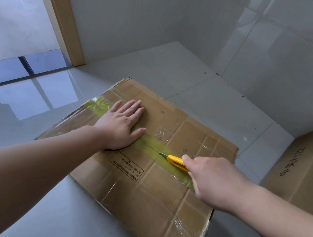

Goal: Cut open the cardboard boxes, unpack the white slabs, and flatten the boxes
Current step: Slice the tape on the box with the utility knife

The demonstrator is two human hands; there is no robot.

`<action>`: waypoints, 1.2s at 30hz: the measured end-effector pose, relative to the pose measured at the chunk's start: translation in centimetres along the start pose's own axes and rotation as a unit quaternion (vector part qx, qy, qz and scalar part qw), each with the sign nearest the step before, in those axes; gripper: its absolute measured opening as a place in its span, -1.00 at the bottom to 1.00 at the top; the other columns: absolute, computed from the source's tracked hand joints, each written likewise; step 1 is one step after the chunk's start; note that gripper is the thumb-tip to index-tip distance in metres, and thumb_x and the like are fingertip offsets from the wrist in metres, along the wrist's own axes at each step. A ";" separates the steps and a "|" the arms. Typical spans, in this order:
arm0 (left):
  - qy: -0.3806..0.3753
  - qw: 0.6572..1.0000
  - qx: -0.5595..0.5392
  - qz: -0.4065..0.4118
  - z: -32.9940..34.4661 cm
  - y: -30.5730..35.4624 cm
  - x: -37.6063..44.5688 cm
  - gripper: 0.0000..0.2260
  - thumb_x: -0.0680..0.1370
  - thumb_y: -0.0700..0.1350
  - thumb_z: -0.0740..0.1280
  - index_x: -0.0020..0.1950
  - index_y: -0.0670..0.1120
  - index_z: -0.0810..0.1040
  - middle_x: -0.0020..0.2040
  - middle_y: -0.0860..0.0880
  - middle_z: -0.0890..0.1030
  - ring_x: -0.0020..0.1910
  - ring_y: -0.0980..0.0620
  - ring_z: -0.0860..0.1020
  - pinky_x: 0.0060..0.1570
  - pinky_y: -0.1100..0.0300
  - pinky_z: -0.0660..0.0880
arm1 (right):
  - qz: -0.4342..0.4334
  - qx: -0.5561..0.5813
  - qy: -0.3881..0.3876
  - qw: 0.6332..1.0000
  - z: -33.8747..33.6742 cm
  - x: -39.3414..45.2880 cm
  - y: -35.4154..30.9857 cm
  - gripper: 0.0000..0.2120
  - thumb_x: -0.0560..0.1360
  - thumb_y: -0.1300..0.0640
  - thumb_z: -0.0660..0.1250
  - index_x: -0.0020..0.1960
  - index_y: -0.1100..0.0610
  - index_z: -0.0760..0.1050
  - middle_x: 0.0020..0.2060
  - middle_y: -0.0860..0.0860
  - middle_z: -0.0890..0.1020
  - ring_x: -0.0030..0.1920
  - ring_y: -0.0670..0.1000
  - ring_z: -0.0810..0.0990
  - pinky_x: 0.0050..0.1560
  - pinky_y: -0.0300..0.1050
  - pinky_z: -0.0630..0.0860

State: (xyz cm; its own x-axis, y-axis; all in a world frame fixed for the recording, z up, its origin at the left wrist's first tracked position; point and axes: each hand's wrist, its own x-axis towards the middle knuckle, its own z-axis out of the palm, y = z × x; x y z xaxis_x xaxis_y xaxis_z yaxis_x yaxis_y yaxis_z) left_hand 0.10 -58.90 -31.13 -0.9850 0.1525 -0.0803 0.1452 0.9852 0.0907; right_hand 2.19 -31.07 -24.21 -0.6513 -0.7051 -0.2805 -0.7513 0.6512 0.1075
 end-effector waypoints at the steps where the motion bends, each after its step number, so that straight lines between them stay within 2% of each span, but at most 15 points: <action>1: 0.004 1.000 -0.012 0.000 0.0 0.3 0.3 -0.28 0.50 0.33 -0.27 0.56 -0.03 -0.11 0.56 0.00 -0.14 0.52 0.07 -0.20 0.47 0.06 -0.29 | -0.001 0.001 0.006 1.000 0.0 -0.1 0.1 -0.55 0.59 0.06 0.10 0.46 0.02 0.12 -0.03 -0.03 0.52 -0.15 0.07 0.50 -0.26 -0.09 0.29; 4: 0.035 0.997 -0.066 -0.018 -0.4 0.2 0.6 -0.44 0.62 0.17 -0.11 0.56 -0.05 0.01 0.57 -0.01 -0.01 0.54 0.05 -0.09 0.49 0.09 -0.20 | -0.003 0.014 0.024 1.000 -0.2 -1.1 0.6 -0.59 0.59 0.05 0.05 0.43 -0.01 0.14 -0.02 -0.07 0.51 -0.07 0.06 0.55 -0.24 -0.10 0.32; 6: 0.079 0.991 -0.105 0.006 -0.8 -0.2 0.3 -0.56 0.64 0.07 0.03 0.47 -0.09 0.28 0.49 -0.06 0.26 0.49 -0.06 0.15 0.47 0.07 0.02 | 0.005 0.034 0.039 0.999 -0.7 -1.8 0.9 -0.61 0.60 0.00 0.01 0.42 -0.04 0.15 -0.04 -0.10 0.51 -0.06 0.04 0.55 -0.23 -0.10 0.34; 8: 0.130 0.984 -0.112 0.054 -1.3 -0.3 -0.5 -0.70 0.60 0.01 0.13 0.18 -0.11 0.51 0.20 -0.07 0.51 0.23 -0.12 0.42 0.27 0.05 0.29 | 0.008 0.054 0.059 0.997 -1.2 -1.8 1.1 -0.62 0.60 -0.03 0.00 0.41 -0.06 0.17 -0.08 -0.12 0.50 -0.07 0.02 0.54 -0.22 -0.10 0.37; 9: 0.148 0.981 -0.106 0.071 -1.5 -0.2 -0.9 -0.74 0.58 0.01 0.15 0.04 -0.11 0.54 0.05 -0.05 0.54 0.08 -0.10 0.47 0.14 0.05 0.36 | 0.005 0.060 0.066 0.996 -1.4 -1.5 1.1 -0.63 0.59 -0.03 0.01 0.39 -0.05 0.19 -0.10 -0.11 0.49 -0.08 0.03 0.54 -0.21 -0.09 0.39; 11: 0.162 0.977 -0.105 0.090 -1.9 0.1 -1.3 -0.73 0.55 0.01 0.13 -0.12 -0.11 0.54 -0.12 -0.01 0.54 -0.10 -0.06 0.47 -0.01 0.03 0.42 | -0.004 0.060 0.064 0.996 -1.5 -0.6 0.6 -0.66 0.60 -0.01 0.02 0.36 -0.03 0.21 -0.10 -0.09 0.50 -0.08 0.05 0.54 -0.17 -0.07 0.44; 13: 0.154 0.976 -0.117 0.100 -2.3 0.2 -1.3 -0.71 0.55 0.00 0.14 -0.18 -0.13 0.56 -0.19 0.00 0.53 -0.16 -0.05 0.47 -0.07 0.00 0.44 | -0.006 0.058 0.051 0.997 -1.4 0.4 -0.1 -0.68 0.60 0.02 0.02 0.34 0.00 0.23 -0.07 -0.06 0.52 -0.06 0.07 0.55 -0.17 -0.06 0.44; 17: 0.151 0.972 -0.132 0.122 -2.5 0.2 -1.5 -0.76 0.54 -0.07 0.21 -0.20 -0.13 0.59 -0.22 0.01 0.55 -0.19 -0.04 0.50 -0.11 0.01 0.47 | -0.001 0.057 0.036 0.998 -1.1 1.0 -0.7 -0.73 0.60 0.04 0.04 0.29 0.02 0.26 -0.12 -0.05 0.49 -0.09 0.07 0.54 -0.25 -0.08 0.37; 23: 0.153 0.966 -0.154 0.137 -2.3 0.3 -2.0 -0.77 0.52 -0.13 0.23 -0.25 -0.15 0.61 -0.24 -0.01 0.57 -0.24 -0.03 0.52 -0.24 0.06 0.52 | 0.025 0.029 0.024 0.999 -1.1 1.2 -1.6 -0.78 0.56 0.10 0.14 0.20 0.03 0.29 -0.32 -0.08 0.32 -0.36 0.01 0.37 -0.47 -0.16 0.16; 27: 0.146 0.967 -0.154 0.139 -2.3 0.5 -2.2 -0.76 0.52 -0.13 0.24 -0.24 -0.16 0.64 -0.22 -0.02 0.58 -0.21 -0.04 0.55 -0.23 0.06 0.53 | 0.021 0.008 0.007 1.000 -1.0 1.7 -2.0 -0.74 0.54 0.13 0.16 0.23 0.06 0.30 -0.31 -0.05 0.32 -0.33 0.06 0.39 -0.50 -0.16 0.16; 30: 0.139 0.969 -0.146 0.144 -2.3 0.5 -2.4 -0.78 0.51 -0.11 0.24 -0.18 -0.15 0.66 -0.19 -0.02 0.59 -0.18 -0.04 0.55 -0.19 0.10 0.53 | 0.012 -0.003 -0.009 1.000 -1.4 2.6 -2.2 -0.68 0.51 0.18 0.15 0.25 0.08 0.33 -0.35 -0.06 0.31 -0.40 0.02 0.38 -0.51 -0.14 0.21; 34: 0.126 0.974 -0.129 0.137 -2.2 0.7 -2.1 -0.82 0.52 -0.11 0.25 -0.14 -0.12 0.63 -0.17 0.01 0.58 -0.16 -0.01 0.54 -0.17 0.13 0.50 | 0.017 -0.004 -0.040 0.999 -2.1 3.0 -1.7 -0.74 0.48 0.19 0.16 0.16 0.05 0.37 -0.35 -0.06 0.33 -0.41 -0.03 0.34 -0.50 -0.13 0.21; 36: 0.118 0.979 -0.115 0.123 -2.1 0.6 -1.8 -0.84 0.54 -0.10 0.26 -0.12 -0.10 0.62 -0.15 0.03 0.57 -0.14 0.00 0.52 -0.14 0.11 0.51 | 0.014 -0.003 -0.056 0.998 -2.0 2.1 -1.0 -0.85 0.49 0.16 0.17 0.06 0.02 0.34 -0.35 -0.07 0.35 -0.40 -0.03 0.36 -0.49 -0.13 0.21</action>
State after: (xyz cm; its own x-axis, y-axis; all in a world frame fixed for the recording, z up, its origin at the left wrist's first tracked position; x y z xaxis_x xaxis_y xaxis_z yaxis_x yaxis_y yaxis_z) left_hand 1.77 -58.74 -28.85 -0.9212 0.3334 0.2008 0.3819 0.8737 0.3014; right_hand 1.33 -33.79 -23.02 -0.6569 -0.6505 -0.3812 -0.7333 0.6688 0.1223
